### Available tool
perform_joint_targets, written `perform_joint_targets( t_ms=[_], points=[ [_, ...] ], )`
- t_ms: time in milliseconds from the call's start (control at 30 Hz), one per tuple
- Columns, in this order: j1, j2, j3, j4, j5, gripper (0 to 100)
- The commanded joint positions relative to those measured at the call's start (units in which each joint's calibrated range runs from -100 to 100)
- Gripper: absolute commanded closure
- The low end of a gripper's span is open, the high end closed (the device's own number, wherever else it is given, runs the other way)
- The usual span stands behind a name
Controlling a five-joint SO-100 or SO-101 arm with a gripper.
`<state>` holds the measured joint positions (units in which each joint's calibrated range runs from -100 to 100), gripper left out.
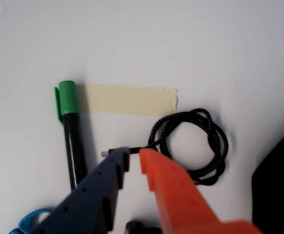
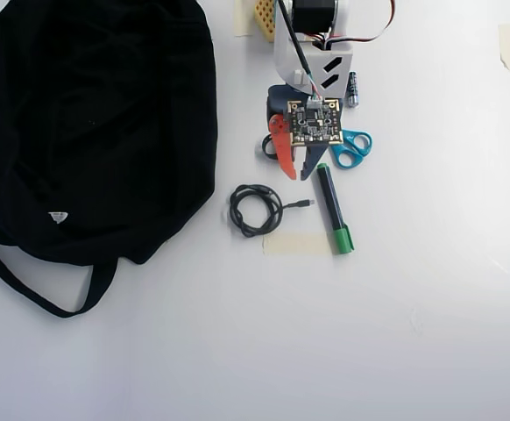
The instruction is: Put the cable into the black bag
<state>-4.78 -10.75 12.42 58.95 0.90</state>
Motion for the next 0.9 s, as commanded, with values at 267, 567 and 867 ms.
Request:
perform_joint_targets(
  t_ms=[267, 567, 867],
  points=[
    [2.68, 1.87, 0.16, 0.39, -0.27, 85],
    [4.48, 10.92, -3.8, -0.47, -2.21, 76],
    [4.48, 20.63, -11.88, 0.13, -5.89, 72]
  ],
)
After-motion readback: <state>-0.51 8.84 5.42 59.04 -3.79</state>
